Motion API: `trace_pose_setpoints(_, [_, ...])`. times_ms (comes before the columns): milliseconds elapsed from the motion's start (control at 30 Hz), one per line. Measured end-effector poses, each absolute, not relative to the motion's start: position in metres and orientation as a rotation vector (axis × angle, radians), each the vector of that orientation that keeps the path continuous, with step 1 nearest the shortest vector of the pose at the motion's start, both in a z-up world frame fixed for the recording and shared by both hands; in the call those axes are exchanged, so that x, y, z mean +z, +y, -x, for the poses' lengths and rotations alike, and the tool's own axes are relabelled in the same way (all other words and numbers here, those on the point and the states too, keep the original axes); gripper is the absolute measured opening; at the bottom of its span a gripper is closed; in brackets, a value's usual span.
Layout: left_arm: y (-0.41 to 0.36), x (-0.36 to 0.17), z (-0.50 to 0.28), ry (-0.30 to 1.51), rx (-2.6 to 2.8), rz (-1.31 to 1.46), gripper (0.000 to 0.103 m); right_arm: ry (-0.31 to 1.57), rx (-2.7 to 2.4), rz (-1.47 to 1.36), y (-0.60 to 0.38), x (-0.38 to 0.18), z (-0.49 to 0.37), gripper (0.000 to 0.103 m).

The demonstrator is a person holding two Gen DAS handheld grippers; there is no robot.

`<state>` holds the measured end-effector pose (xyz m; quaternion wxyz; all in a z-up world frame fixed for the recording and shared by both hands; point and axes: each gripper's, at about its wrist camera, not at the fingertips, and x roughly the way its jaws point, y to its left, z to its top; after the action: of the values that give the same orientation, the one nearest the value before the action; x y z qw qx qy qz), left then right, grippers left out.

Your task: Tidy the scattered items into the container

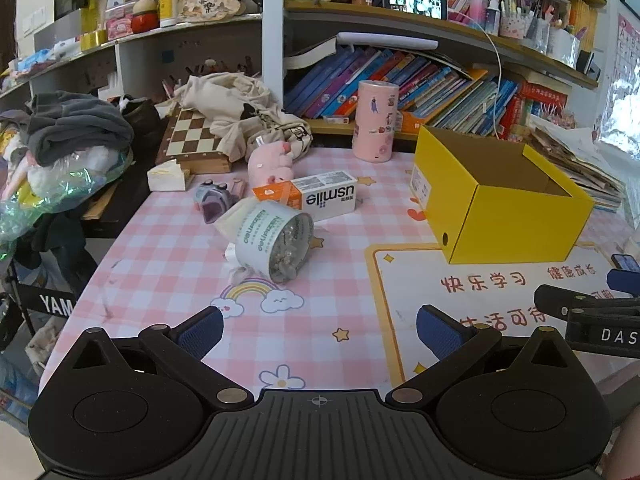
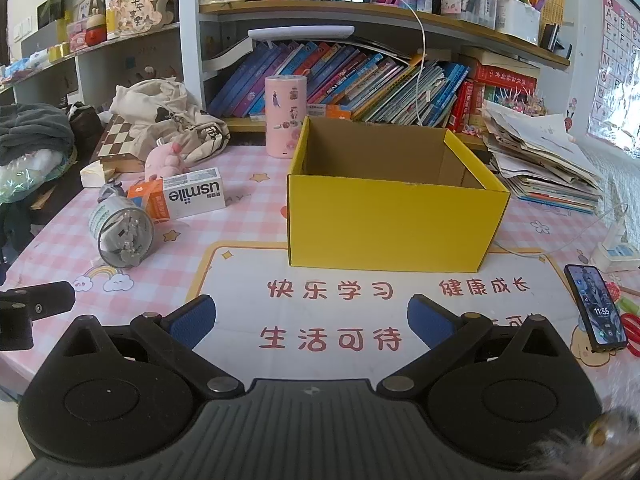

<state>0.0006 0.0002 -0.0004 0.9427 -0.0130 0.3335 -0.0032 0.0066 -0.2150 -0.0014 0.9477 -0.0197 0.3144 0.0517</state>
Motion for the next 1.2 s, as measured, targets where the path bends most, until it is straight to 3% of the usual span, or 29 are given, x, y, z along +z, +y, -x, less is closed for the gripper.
trace_pose_setpoints(1200, [0.0052,-0.0026,-0.0052,0.714,-0.007,0.04,0.103,0.654,0.098,0.044,-0.2128,-0.002,-0.0089,0.103])
